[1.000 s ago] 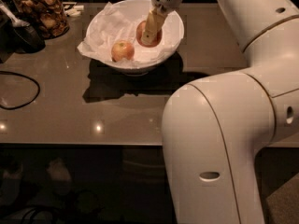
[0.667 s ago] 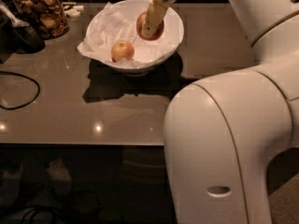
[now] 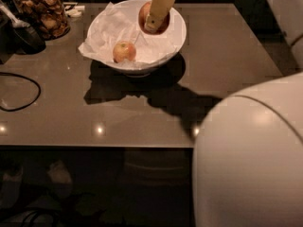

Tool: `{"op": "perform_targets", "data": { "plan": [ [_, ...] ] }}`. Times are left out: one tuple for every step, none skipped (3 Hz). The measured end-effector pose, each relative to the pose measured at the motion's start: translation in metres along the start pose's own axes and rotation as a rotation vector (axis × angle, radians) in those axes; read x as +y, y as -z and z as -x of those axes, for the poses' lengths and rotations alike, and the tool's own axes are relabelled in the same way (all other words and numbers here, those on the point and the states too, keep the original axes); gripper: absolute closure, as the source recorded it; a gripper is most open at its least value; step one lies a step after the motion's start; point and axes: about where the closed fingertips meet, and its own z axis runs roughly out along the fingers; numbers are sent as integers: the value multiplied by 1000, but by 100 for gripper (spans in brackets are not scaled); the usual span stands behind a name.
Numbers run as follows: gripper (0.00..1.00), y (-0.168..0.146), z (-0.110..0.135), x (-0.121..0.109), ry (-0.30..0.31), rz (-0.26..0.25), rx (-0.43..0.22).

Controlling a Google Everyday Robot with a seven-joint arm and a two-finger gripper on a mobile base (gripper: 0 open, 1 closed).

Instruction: Pick apple from white bowl

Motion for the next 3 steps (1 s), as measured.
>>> {"op": "perform_targets", "data": {
  "plan": [
    [100, 14, -13, 25, 0, -15, -26],
    [100, 22, -32, 49, -25, -52, -66],
    [100, -2, -46, 59, -37, -16, -34]
  ]
}}
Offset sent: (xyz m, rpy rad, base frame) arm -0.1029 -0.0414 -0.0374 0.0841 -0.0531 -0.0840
